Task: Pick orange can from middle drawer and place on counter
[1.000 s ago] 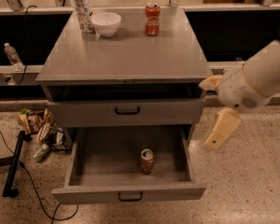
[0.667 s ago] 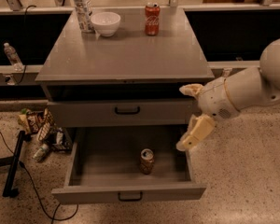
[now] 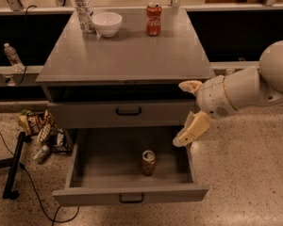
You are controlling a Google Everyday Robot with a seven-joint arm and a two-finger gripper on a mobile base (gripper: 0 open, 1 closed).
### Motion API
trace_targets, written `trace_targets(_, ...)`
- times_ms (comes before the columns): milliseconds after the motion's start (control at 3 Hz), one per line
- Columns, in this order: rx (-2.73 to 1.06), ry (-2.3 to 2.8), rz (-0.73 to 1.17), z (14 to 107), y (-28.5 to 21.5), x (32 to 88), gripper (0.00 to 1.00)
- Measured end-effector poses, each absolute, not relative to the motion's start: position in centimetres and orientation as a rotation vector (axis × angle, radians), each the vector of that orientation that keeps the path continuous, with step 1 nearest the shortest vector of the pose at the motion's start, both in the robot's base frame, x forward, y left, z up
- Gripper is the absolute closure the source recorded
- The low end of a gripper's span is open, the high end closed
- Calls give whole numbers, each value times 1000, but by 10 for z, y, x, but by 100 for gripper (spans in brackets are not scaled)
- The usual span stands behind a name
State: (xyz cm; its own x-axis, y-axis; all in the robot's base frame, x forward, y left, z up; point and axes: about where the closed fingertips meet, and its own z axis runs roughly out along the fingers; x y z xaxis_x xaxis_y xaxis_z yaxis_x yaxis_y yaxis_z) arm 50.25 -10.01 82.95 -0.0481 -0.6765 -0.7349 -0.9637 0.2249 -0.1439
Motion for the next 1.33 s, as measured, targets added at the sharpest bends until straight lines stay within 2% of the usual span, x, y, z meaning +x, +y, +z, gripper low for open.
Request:
trace_targets(333, -1428, 1808, 541, 801, -104, 509, 0)
trace_targets(1333, -1249, 1777, 615, 640, -108, 543, 0)
